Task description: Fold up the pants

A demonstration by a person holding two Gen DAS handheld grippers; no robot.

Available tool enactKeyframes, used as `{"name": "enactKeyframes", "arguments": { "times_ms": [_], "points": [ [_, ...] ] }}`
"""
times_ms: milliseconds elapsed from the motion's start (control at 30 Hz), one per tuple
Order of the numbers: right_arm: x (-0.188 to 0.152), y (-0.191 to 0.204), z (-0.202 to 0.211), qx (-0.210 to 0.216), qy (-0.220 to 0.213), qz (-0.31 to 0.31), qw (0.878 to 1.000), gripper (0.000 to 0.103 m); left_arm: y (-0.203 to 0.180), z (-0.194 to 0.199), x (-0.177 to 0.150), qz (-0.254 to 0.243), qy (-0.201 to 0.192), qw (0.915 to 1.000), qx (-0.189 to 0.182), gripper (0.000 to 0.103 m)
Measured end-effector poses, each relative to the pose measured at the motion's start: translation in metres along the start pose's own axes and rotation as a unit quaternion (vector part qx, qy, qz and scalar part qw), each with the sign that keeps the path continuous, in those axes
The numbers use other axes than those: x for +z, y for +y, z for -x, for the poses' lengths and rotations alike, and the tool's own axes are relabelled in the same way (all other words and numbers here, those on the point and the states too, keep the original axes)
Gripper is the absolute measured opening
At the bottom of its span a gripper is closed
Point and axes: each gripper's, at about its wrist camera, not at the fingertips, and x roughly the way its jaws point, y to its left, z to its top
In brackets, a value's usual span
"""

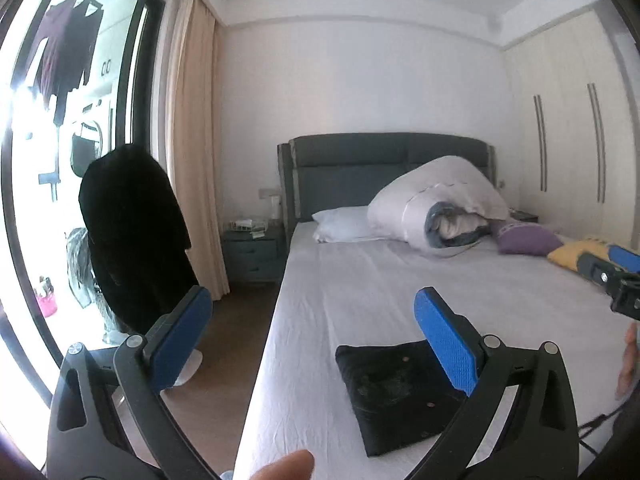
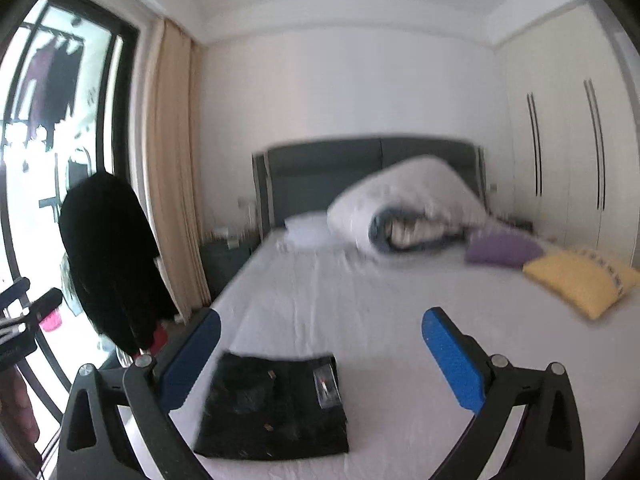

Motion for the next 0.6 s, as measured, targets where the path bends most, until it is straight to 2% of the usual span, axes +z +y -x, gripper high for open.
{"name": "enactKeyframes", "arguments": {
  "times_ms": [133, 333, 433, 600],
  "points": [
    [0.023, 0.020, 0.037, -0.019, -0.040, 0.017, 0.999, 0.103, -0.002, 0.038, 0.017, -0.022, -0.014, 0.9997, 0.001, 0.103],
    [0.041, 0.028, 0.076, -0.027, -0.072, -0.002, 0.997, 0.103, 0.012, 0.084, 0.041, -0.004, -0.010, 0.9996, -0.028, 0.103],
    [0.044, 0.035, 0.095, -0.024, -0.087, 0.004, 0.996, 0.103, 0.019, 0.103, 0.048, -0.010, -0.020, 0.9991, -0.037, 0.103],
    [0.040, 0.046, 0.106, -0.034, -0.096, 0.033, 0.994, 0.103, 0.025, 0.120, 0.055, -0.009, -0.007, 0.9991, -0.040, 0.103]
  ]
}}
